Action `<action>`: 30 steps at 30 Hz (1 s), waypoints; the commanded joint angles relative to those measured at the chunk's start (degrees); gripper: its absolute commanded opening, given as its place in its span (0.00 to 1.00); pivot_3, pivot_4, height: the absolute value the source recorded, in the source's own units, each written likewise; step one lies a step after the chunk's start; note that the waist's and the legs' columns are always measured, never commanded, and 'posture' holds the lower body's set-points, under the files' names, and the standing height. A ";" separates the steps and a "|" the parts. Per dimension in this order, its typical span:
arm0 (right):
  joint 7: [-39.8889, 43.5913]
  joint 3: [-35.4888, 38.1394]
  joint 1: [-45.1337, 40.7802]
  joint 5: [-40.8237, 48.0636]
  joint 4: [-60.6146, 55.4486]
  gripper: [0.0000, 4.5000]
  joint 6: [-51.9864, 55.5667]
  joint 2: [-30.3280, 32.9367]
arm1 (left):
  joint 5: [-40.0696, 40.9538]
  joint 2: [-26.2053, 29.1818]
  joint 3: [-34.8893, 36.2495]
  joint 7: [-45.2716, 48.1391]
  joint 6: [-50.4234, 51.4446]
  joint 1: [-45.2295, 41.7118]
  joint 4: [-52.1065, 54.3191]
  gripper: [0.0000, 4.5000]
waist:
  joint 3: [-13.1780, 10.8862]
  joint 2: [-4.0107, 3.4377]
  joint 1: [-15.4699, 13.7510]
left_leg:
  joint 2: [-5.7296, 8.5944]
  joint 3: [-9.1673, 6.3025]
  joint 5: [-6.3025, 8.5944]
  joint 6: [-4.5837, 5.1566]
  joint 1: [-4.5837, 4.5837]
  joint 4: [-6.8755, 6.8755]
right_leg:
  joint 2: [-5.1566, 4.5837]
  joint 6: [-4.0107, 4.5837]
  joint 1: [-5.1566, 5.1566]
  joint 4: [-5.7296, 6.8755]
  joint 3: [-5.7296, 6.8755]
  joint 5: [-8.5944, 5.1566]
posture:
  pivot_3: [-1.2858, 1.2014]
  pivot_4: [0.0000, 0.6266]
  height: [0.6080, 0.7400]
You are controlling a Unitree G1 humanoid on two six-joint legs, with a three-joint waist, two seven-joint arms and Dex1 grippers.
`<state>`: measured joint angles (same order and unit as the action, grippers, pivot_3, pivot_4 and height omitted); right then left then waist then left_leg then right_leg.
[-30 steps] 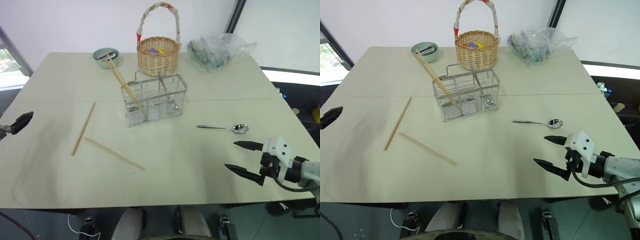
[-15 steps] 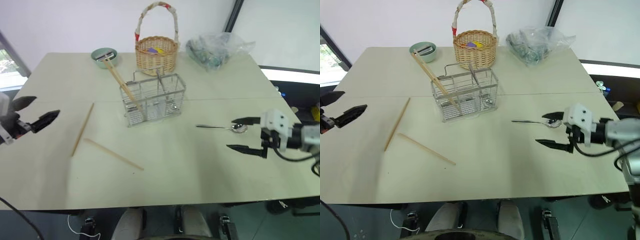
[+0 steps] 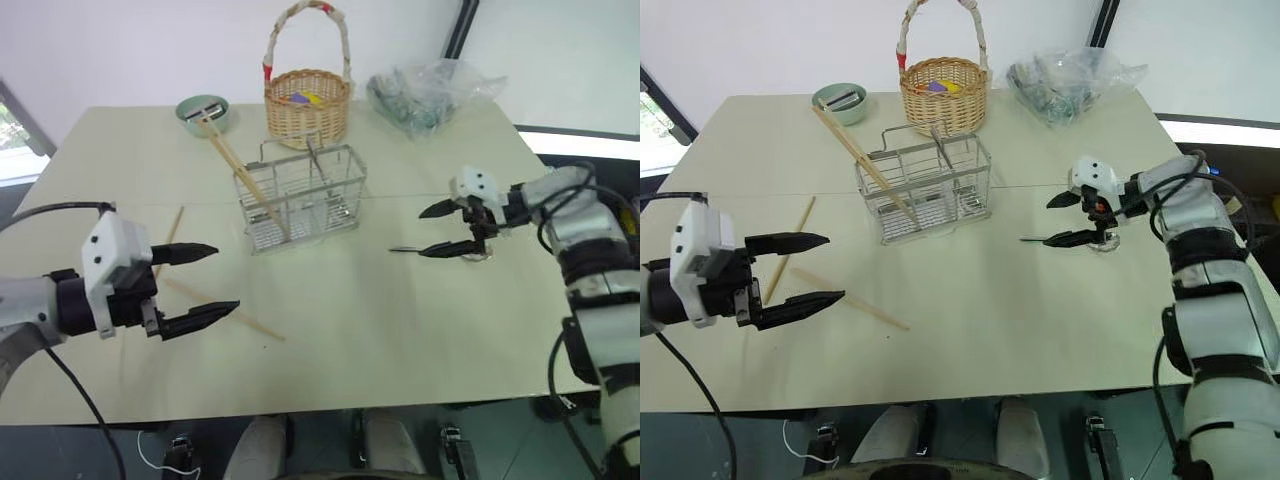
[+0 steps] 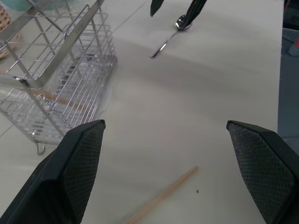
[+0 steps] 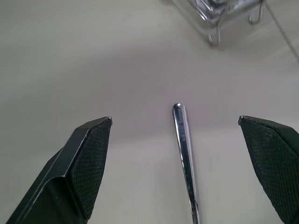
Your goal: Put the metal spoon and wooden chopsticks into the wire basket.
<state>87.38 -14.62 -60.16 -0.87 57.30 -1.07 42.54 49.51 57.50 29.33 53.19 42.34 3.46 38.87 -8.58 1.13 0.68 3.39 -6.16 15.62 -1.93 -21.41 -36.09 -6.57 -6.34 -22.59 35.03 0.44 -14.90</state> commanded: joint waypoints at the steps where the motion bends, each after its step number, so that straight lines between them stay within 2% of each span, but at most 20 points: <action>1: -3.29 -1.40 -4.24 -4.90 7.80 1.00 -2.65 -0.72 | 2.04 1.23 0.40 -1.22 1.00 -1.77 1.65 0.97 | 0.01 0.02 0.05 | 0.01 0.00 0.00 0.00 0.00 0.00 | 0.00 0.02 0.00 0.01 0.00 0.01 | 0.52 0.24 0.55; 12: -7.84 -2.61 -6.01 -12.50 15.67 1.00 -2.97 -3.34 | 5.46 2.07 3.22 -6.06 4.05 -2.54 3.73 0.97 | -0.02 -0.02 0.48 | 0.00 0.00 -0.03 -0.05 0.07 0.02 | 0.06 0.00 -0.01 0.09 -0.03 0.04 | 0.52 0.24 0.55; 27: -12.01 -0.55 -6.70 -13.92 17.41 1.00 3.66 -4.94 | 9.57 4.35 2.33 -10.79 5.62 -8.25 3.46 0.97 | -0.01 0.00 0.48 | 0.00 -0.02 -0.07 -0.11 0.10 -0.05 | 0.11 0.01 0.04 0.13 -0.05 0.07 | 0.52 0.24 0.55; 30: -12.29 -0.76 -6.56 -14.33 17.47 0.80 3.75 -4.79 | 9.72 4.51 2.28 -11.27 5.74 -9.37 2.79 1.00 | -0.01 0.00 0.47 | 0.00 -0.02 -0.08 -0.12 0.10 -0.06 | 0.13 0.00 0.03 0.15 -0.05 0.08 | 0.52 0.24 0.55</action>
<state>75.21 -16.22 -65.24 -14.92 74.48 2.52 37.29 58.68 61.12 30.60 42.31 48.33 -5.11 41.34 -8.59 1.13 1.15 3.39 -6.19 15.54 -2.06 -21.30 -36.15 -6.44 -6.34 -22.55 35.19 0.40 -14.82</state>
